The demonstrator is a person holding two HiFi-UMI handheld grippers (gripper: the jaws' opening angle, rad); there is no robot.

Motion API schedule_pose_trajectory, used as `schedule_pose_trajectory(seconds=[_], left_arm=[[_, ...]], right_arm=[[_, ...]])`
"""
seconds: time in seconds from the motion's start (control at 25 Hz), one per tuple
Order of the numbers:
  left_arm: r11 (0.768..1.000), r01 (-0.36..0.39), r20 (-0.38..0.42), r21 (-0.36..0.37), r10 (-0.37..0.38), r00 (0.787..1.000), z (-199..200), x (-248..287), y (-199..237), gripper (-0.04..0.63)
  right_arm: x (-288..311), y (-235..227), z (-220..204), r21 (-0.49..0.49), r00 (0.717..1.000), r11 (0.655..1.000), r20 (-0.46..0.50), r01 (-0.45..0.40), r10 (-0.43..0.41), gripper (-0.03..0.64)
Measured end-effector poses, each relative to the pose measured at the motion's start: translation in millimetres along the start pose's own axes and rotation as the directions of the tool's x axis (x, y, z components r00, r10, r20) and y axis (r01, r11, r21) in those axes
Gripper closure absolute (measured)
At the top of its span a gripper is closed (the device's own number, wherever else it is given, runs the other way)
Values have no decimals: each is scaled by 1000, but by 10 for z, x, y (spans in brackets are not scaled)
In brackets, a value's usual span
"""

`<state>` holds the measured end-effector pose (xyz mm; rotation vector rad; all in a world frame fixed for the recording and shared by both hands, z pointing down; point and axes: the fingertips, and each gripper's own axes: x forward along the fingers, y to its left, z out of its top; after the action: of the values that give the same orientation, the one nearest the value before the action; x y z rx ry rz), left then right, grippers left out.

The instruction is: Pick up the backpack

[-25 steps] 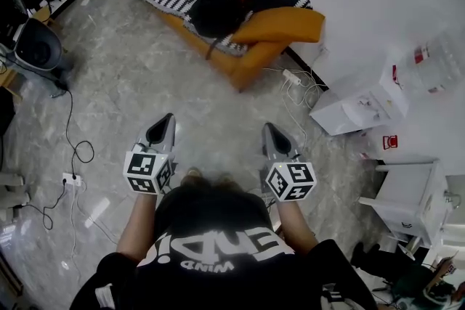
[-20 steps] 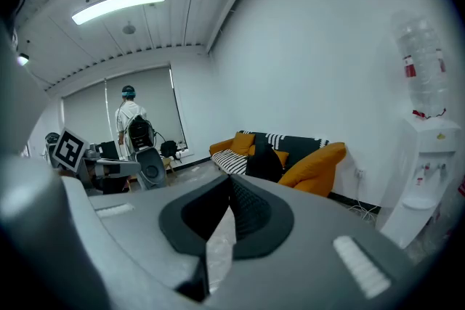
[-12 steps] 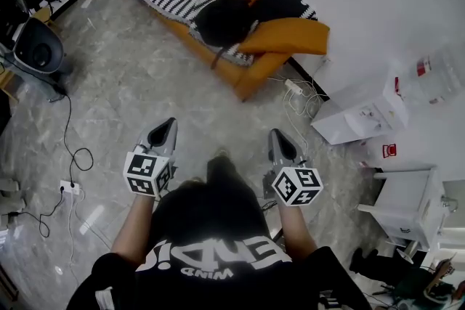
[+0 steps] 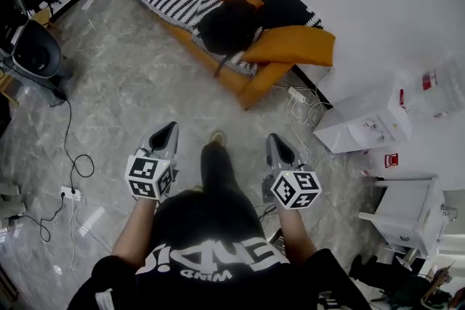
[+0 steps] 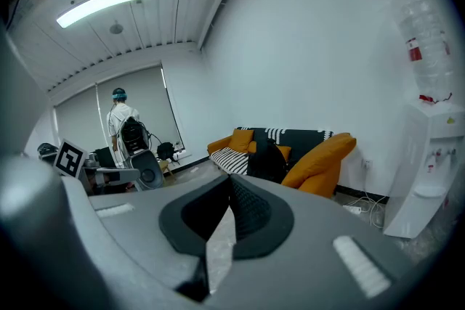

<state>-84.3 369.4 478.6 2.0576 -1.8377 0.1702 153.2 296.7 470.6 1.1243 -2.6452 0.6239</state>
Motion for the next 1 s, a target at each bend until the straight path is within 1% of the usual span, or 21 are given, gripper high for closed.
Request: schedule_pose_trajectory(seconds=[0.16, 0.24, 0.44, 0.56, 0.68, 0.84, 1.0], left_arm=[[1000, -11, 1, 2, 11, 1000, 174, 282, 164, 592], [1000, -13, 2, 5, 13, 1000, 291, 458, 224, 592], [1000, -16, -5, -9, 16, 1000, 616, 892, 367, 592], [1000, -22, -3, -6, 22, 1000, 821, 1171, 453, 592], [1000, -30, -10, -3, 30, 999, 978, 1502, 499, 592], [999, -35, -23, -1, 35, 999, 1183, 1958, 554, 592], [996, -88, -26, 8, 88, 996, 1380, 2379, 683, 592]], right_arm=[[315, -88, 136, 27, 1000, 999, 1, -19, 19, 617], [494, -154, 232, 25, 1000, 999, -5, -29, 29, 617], [950, -349, 544, 41, 998, 998, -17, -52, 52, 617], [1237, -467, 768, 32, 997, 997, -14, -72, 72, 617], [1508, -684, 964, 34, 997, 996, -14, -81, 81, 617], [1861, -1021, 1182, 77, 996, 993, -16, -86, 88, 617], [2185, -1318, 1412, 89, 996, 992, -10, -88, 90, 617]])
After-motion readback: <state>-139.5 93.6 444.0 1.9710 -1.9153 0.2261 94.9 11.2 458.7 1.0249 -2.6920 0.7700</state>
